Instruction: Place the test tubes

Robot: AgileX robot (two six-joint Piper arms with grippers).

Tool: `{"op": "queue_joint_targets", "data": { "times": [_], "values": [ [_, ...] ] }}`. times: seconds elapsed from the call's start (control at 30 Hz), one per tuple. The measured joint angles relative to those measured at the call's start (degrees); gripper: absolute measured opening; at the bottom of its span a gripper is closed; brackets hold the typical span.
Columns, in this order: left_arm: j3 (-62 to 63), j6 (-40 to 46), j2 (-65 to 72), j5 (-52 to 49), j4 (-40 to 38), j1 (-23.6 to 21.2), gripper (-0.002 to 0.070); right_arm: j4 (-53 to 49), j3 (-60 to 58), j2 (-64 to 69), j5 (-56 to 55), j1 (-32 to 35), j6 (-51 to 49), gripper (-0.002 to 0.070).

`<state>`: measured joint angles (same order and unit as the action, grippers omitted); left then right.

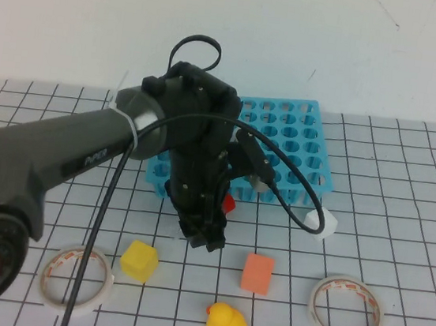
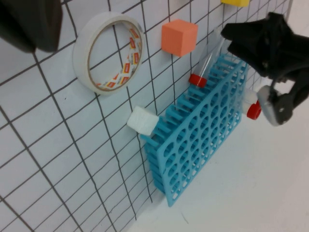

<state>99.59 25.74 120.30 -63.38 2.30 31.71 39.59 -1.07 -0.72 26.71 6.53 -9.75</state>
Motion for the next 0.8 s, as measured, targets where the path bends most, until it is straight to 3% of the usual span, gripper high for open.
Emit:
{"op": "queue_joint_targets", "data": {
  "times": [0.43, 0.8],
  "values": [
    [0.01, 2.38, 4.06, 4.13, -4.55, -4.98, 0.0337, 0.81, 0.0, 0.0, 0.44, 0.0, 3.77, -0.0001],
    [0.64, 5.34, 5.76, 3.78, -7.26, -4.86, 0.0216, 0.91, 0.0, 0.0, 0.44, 0.0, 4.3, -0.0001]
  ]
}}
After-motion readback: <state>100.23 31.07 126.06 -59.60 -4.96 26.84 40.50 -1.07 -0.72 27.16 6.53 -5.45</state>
